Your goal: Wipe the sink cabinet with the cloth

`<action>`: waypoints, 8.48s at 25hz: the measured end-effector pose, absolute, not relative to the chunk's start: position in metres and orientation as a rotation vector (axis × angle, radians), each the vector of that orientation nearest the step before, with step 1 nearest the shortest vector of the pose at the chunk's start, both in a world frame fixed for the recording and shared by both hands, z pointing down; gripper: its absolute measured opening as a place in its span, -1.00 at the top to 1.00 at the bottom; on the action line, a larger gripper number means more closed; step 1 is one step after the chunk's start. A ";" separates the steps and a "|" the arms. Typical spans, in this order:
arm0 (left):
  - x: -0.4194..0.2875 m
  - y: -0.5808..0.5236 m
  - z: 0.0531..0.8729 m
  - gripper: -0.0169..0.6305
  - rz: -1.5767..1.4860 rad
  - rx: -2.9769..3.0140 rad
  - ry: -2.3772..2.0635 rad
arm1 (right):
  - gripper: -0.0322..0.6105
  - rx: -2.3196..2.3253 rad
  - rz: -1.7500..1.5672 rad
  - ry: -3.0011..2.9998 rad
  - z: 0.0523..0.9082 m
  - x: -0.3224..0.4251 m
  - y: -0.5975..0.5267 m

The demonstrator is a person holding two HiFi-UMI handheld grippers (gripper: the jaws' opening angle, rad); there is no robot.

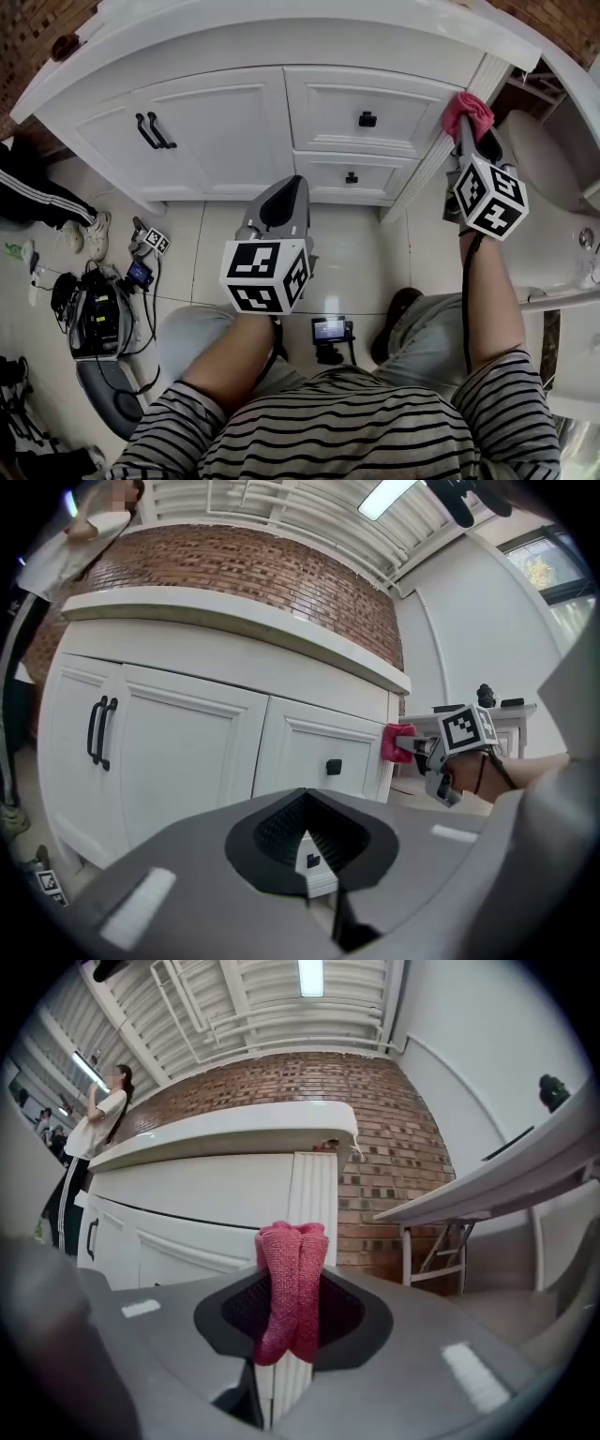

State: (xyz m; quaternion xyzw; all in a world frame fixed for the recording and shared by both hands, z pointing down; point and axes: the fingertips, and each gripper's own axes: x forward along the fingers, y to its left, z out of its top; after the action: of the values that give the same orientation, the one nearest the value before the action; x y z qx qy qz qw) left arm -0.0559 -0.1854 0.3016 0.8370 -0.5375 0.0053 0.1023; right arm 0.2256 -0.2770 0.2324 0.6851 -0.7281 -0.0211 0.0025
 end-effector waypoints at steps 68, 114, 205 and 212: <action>-0.058 -0.182 0.303 0.95 0.023 2.476 -1.572 | 0.62 1.781 -0.079 -2.310 0.315 0.098 -0.296; -0.069 -0.178 0.306 0.95 -0.043 2.415 -1.545 | 0.62 1.870 0.192 -2.300 0.411 0.115 -0.276; -0.103 -0.192 0.326 0.95 -0.092 2.271 -1.535 | 0.61 1.556 0.232 -2.105 0.619 0.054 -0.314; -0.092 -0.191 0.314 0.95 -0.100 2.333 -1.559 | 0.62 1.882 0.397 -1.743 0.589 0.220 -0.291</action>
State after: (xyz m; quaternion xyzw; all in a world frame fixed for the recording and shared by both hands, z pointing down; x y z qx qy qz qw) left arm -0.0919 -0.1912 0.3142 0.8193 -0.5475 -0.0353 0.1665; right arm 0.2196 -0.2906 0.5895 0.6982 -0.6467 0.1471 0.2693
